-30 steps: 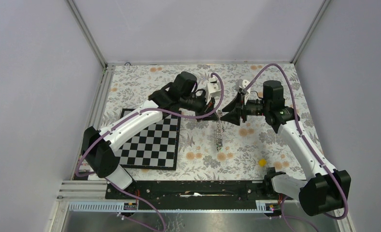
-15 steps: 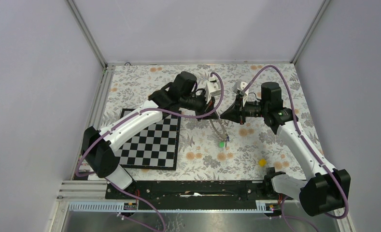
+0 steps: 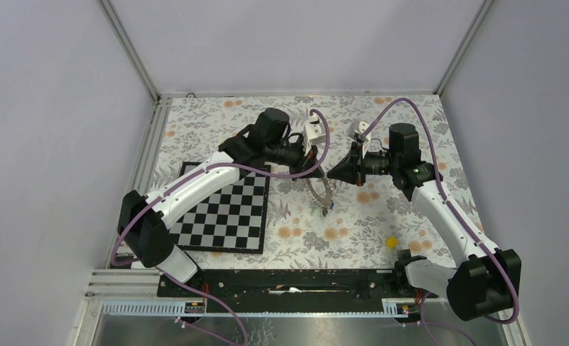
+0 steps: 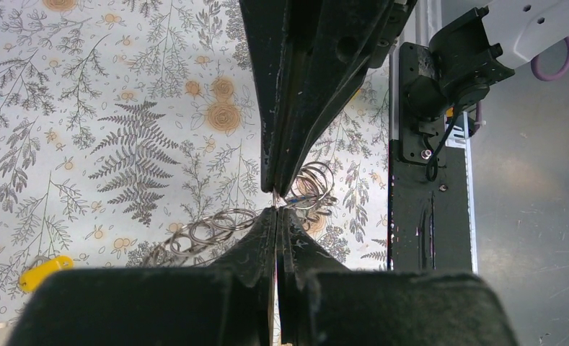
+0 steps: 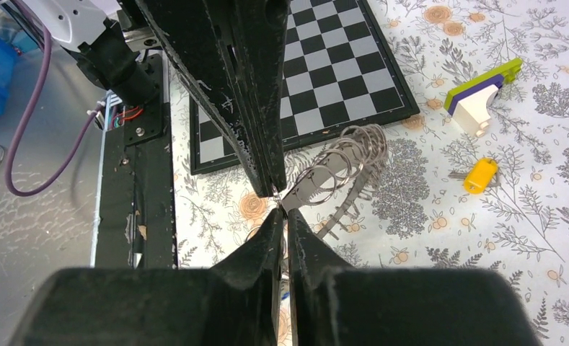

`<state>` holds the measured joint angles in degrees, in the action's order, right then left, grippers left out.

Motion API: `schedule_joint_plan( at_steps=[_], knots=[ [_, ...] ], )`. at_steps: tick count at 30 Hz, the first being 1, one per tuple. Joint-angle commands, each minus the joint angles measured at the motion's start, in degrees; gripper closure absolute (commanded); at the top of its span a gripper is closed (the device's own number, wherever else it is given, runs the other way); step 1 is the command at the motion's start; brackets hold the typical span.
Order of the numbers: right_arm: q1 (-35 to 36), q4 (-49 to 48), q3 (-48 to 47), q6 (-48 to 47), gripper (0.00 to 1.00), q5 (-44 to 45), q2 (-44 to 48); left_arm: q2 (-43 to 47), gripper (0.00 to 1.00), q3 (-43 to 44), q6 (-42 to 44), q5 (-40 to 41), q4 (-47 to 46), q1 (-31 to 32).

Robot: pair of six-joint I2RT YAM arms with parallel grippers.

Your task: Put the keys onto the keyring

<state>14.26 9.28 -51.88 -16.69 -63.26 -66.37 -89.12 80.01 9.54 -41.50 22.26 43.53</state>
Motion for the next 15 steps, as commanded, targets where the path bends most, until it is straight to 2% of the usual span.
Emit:
schedule_joint_plan(
  at_steps=[1, 5, 8, 12, 15],
  knots=[
    [0.15, -2.24, -0.67, -1.61, 0.83, -1.51, 0.83, 2.97, 1.0, 0.06, 0.65, -3.47, -3.58, 0.35],
    [0.2, -1.54, -1.06, -2.1, 0.69, -2.04, 0.9, 2.74, 1.0, -0.11, 0.75, -3.98, -3.63, 0.37],
    [0.15, -1.5, -0.98, -2.12, 0.67, -2.59, 0.92, 2.49, 1.0, -0.07, 0.58, -4.14, -3.54, 0.33],
    [0.15, -1.96, -0.65, -1.76, 0.73, -3.38, 0.73, 2.31, 1.0, 0.14, 0.48, -4.38, -3.58, 0.36],
    [0.17, -3.12, -0.42, -0.67, 0.82, -4.47, 0.68, 2.17, 1.0, 0.13, 0.44, -4.11, -3.66, 0.34]
  ],
)
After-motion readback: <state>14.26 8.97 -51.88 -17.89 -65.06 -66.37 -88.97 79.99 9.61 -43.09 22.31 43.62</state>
